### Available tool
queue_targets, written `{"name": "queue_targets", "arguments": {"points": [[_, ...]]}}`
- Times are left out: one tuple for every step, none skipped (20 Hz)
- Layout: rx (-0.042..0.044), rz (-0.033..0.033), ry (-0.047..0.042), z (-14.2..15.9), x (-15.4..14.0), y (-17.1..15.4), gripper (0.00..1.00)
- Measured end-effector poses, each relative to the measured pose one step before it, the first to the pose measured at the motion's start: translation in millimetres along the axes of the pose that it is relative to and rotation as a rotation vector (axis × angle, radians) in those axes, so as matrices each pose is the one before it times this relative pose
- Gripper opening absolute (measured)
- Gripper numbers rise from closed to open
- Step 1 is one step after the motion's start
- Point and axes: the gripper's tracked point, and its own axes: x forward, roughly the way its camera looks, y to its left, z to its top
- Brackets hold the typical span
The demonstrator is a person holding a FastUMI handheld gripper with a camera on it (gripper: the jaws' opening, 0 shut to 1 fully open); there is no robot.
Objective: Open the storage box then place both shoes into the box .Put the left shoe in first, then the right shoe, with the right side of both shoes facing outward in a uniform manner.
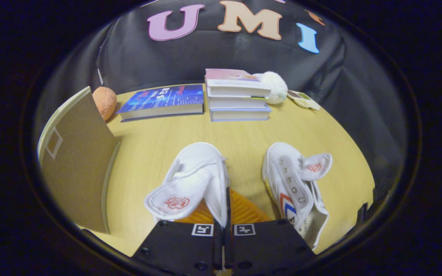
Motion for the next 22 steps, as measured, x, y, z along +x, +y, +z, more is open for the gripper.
{"name": "queue_targets", "arguments": {"points": [[-0.00589, -0.04718, -0.00736, 4.07, -7.36, -4.17, 0.05], [-0.00657, -0.05127, -0.00693, 5.66, -11.69, -6.60, 0.05], [-0.00700, -0.04647, -0.01062, 5.80, -11.21, -5.67, 0.05], [0.00403, -0.03571, -0.01193, 7.91, -12.55, -4.17, 0.05], [0.01957, -0.02383, -0.01408, 9.54, -13.61, -1.42, 0.05], [0.02855, -0.01369, -0.01845, 12.79, -15.82, 0.26, 0.05], [0.02697, -0.00946, -0.02161, 14.06, -15.73, 1.32, 0.05], [0.01863, -0.00941, -0.02076, 14.61, -15.06, 2.41, 0.05], [0.00505, -0.00946, -0.01843, 13.52, -12.48, 3.66, 0.05], [-0.00475, -0.01096, -0.01872, 15.00, -13.72, 5.20, 0.05], [-0.00668, -0.00730, -0.01955, 15.07, -14.06, 6.42, 0.05], [-0.00619, -0.00063, -0.02067, 15.40, -13.35, 8.81, 0.05], [-0.00726, 0.00588, -0.02169, 14.50, -12.50, 10.50, 0.05], [-0.00702, 0.00798, -0.02000, 13.85, -9.52, 12.82, 0.05], [-0.00269, 0.00987, -0.01820, 10.86, -6.56, 14.06, 0.05], [0.00217, 0.02018, -0.01212, 9.10, -6.42, 17.12, 0.05], [0.00691, 0.03433, -0.00464, 4.91, -3.09, 18.26, 0.05], [0.01627, 0.04134, -0.00064, -3.23, -6.67, 17.28, 0.05], [0.02459, 0.03923, 0.00296, -0.39, -0.47, 21.16, 0.05], [0.02338, 0.03407, 0.00845, -2.13, 0.01, 22.31, 0.05], [0.01397, 0.03269, 0.01775, -6.71, -0.73, 21.95, 0.05], [0.00991, 0.02595, 0.02343, -6.47, -0.44, 20.30, 0.05]]}}
